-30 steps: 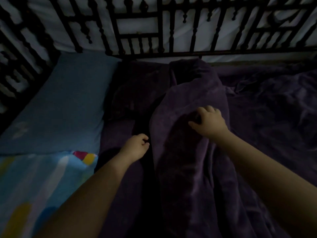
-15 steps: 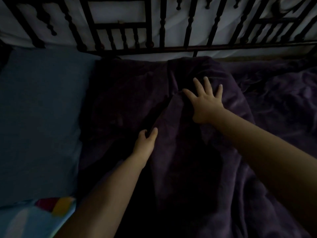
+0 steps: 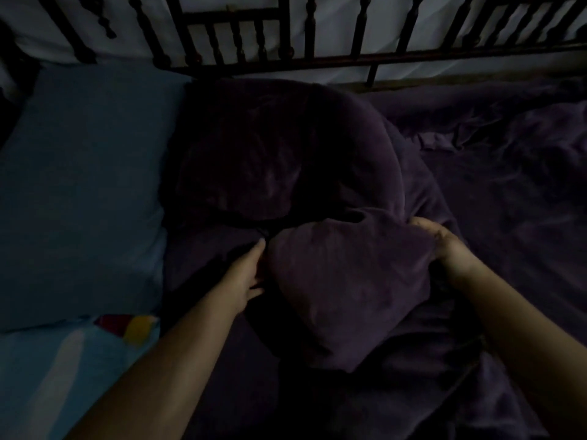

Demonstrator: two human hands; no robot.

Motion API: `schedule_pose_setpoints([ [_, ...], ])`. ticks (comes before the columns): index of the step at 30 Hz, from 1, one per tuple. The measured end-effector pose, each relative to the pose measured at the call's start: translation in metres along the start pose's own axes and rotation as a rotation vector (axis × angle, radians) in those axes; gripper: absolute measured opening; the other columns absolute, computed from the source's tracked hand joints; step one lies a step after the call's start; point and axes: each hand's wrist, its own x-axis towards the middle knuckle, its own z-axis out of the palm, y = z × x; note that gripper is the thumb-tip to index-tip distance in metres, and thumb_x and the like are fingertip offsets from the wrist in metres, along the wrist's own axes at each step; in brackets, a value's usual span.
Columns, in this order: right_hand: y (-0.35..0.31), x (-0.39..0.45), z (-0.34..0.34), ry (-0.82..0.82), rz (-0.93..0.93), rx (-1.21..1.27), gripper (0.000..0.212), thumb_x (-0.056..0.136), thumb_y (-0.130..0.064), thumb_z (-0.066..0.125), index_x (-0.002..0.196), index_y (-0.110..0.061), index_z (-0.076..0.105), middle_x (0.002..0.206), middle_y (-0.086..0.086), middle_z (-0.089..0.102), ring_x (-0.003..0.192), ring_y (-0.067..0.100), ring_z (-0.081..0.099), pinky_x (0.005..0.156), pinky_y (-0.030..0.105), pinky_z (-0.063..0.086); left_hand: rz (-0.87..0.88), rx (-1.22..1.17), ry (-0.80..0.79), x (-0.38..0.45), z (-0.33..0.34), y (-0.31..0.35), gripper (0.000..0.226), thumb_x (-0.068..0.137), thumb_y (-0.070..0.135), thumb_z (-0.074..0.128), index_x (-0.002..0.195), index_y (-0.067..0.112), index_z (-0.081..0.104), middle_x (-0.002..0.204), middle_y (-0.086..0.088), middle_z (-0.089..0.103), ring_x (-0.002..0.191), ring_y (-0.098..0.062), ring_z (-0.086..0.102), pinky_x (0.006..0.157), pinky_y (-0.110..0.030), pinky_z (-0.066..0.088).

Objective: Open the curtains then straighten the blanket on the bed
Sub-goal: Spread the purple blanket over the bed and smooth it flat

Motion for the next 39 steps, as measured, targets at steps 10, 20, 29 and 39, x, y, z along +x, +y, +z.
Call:
schedule_pose_setpoints([
  [10, 0.044, -0.109, 0.023, -0.385, 0.074, 0.532, 0.018, 0.056, 0.005, 0.069, 0.07, -0.006, 0.067, 0.066, 0.006, 0.07, 0.062, 0.013, 0.065, 0.06, 0.019, 0.052, 0.03, 0.191, -0.191, -0.087, 0.04, -0.046, 0.042, 0.086, 0.024, 0.059, 0.126, 0.014, 0.053, 0.097, 0.005, 0.064, 0.078, -0.01, 0.063, 0.071, -0.02, 0.052],
  [20, 0.014, -0.172, 0.1, -0.425, -0.007, 0.514, 0.04, 0.083, 0.012, 0.033, 0.115, 0.009, 0.056, 0.115, 0.029, 0.062, 0.111, 0.035, 0.057, 0.103, 0.036, 0.039, 0.596, -0.248, 0.388, -0.247, -0.028, -0.058, 0.031, 0.087, -0.003, 0.047, 0.117, -0.003, 0.057, 0.101, -0.009, 0.061, 0.092, -0.012, 0.058, 0.087, -0.018, 0.045],
  [29, 0.093, -0.225, 0.2, -0.707, 0.225, -0.465, 0.024, 0.075, 0.007, 0.049, 0.081, -0.015, 0.054, 0.092, 0.002, 0.058, 0.085, 0.014, 0.054, 0.081, 0.025, 0.048, 0.191, 0.39, 0.608, -0.306, -0.124, -0.165, 0.037, 0.088, -0.002, 0.042, 0.055, 0.015, 0.042, 0.061, -0.008, 0.044, 0.064, -0.021, 0.045, 0.061, -0.027, 0.034],
  [39, 0.128, -0.212, 0.231, -0.896, 0.215, -1.452, 0.036, 0.086, -0.008, 0.044, 0.121, -0.008, 0.053, 0.134, 0.011, 0.052, 0.118, 0.026, 0.051, 0.1, 0.031, 0.042, -0.116, 1.158, 0.321, -0.261, -0.156, -0.191, 0.034, 0.096, 0.014, 0.037, 0.124, 0.001, 0.053, 0.122, -0.02, 0.059, 0.11, -0.022, 0.06, 0.091, -0.026, 0.045],
])
